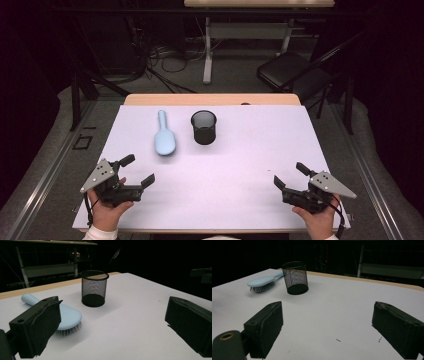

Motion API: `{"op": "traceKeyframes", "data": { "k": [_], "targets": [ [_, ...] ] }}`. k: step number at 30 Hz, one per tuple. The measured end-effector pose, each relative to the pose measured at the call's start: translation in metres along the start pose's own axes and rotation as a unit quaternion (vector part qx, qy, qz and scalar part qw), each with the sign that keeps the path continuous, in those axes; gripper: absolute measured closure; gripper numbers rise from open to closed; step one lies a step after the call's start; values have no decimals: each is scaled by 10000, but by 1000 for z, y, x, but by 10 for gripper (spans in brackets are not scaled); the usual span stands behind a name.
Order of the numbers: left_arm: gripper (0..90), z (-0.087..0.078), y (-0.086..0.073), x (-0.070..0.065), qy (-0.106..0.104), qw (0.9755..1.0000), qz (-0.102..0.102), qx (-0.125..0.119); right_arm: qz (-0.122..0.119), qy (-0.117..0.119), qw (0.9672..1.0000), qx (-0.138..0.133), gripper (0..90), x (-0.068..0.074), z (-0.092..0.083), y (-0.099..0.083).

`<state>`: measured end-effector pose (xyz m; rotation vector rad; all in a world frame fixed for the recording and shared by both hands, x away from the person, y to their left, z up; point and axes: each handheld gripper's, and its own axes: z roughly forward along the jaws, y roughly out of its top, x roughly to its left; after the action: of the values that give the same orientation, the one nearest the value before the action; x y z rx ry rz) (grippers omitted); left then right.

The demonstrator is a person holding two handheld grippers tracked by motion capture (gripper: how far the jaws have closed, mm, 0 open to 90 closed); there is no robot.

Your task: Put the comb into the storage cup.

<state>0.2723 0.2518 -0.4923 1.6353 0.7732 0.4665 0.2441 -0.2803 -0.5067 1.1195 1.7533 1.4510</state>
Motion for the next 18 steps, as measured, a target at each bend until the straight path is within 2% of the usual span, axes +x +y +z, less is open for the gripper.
{"op": "traceKeyframes", "data": {
  "k": [9, 18],
  "targets": [
    [3, 1, -2, 1, 91, 9996, -94, 242, 90, -13, 9999, -41, 110, -1, 1, -1],
    [3, 0, -1, 1, -15, 9995, -205, 242, 44, -70, 9999, 77, 112, -3, 5, -2]
  ]
}}
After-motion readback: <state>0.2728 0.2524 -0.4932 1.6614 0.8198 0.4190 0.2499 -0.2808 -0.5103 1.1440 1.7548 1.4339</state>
